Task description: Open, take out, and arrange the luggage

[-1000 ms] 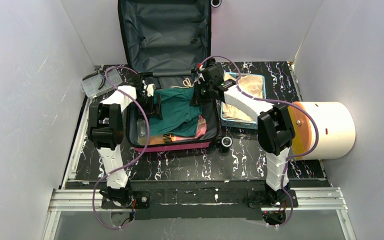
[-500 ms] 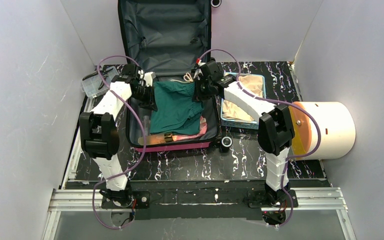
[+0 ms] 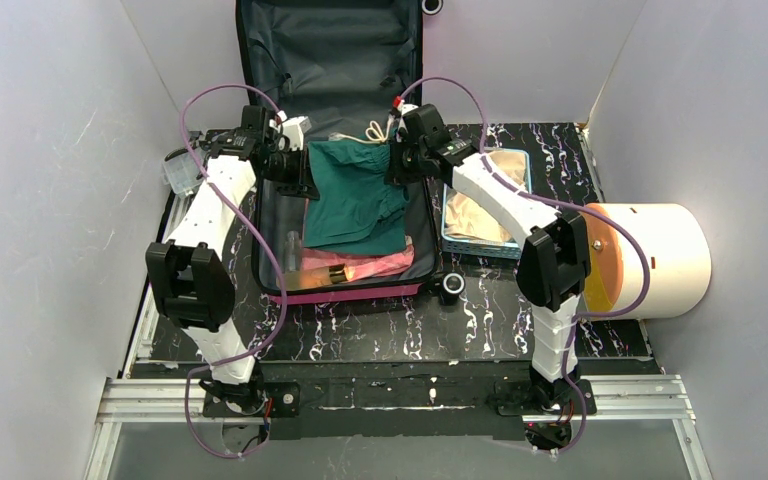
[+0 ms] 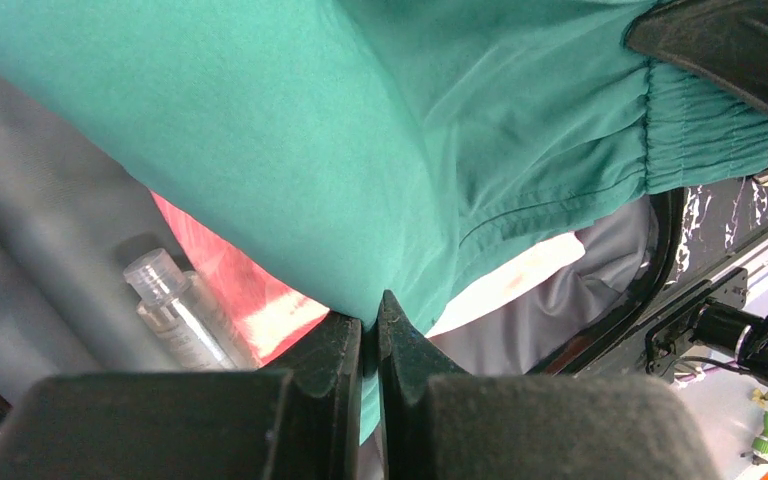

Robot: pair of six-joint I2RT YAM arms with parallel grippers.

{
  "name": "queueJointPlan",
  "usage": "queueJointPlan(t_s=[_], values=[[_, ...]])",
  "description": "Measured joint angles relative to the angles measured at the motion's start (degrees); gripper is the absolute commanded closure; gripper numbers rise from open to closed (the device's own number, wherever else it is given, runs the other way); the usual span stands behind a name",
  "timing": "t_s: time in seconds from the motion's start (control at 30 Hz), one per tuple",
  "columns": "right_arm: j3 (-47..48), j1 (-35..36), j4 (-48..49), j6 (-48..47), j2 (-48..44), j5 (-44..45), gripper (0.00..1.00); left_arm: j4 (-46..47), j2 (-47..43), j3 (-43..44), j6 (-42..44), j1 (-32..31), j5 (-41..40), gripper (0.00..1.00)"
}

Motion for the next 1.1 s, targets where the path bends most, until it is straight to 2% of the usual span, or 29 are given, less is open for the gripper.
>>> queueJointPlan(t_s=[0.2, 0.53, 0.7, 0.83, 1.1], values=[[2.78, -1.55, -1.75, -0.81, -1.09, 1.53, 0.99, -0.24, 0.0, 2.27, -0.44, -1.99, -0.02, 1.0], [3.69, -8.17, -4.04, -3.08, -7.45, 5.73, 0.99, -1.05, 2.43, 18.43, -0.7, -13.66, -0.76, 1.0], [2.84, -12.04, -5.7, -4.98, -12.28, 8.48, 0.99, -0.83, 9.05, 28.09, -1.81, -19.82, -1.14, 1.0], [-2.1, -18.27, -6.01, -7.39, -16.94, 10.91, 0.99, 0.48, 16.98, 35.56, -3.32, -25.33, -1.97, 1.0], [-6.84, -28.41, -10.62, -9.7, -15.76, 11.72, 0.99, 3.37, 29.97, 43.06, -7.93, -33.68, -4.55, 1.0]])
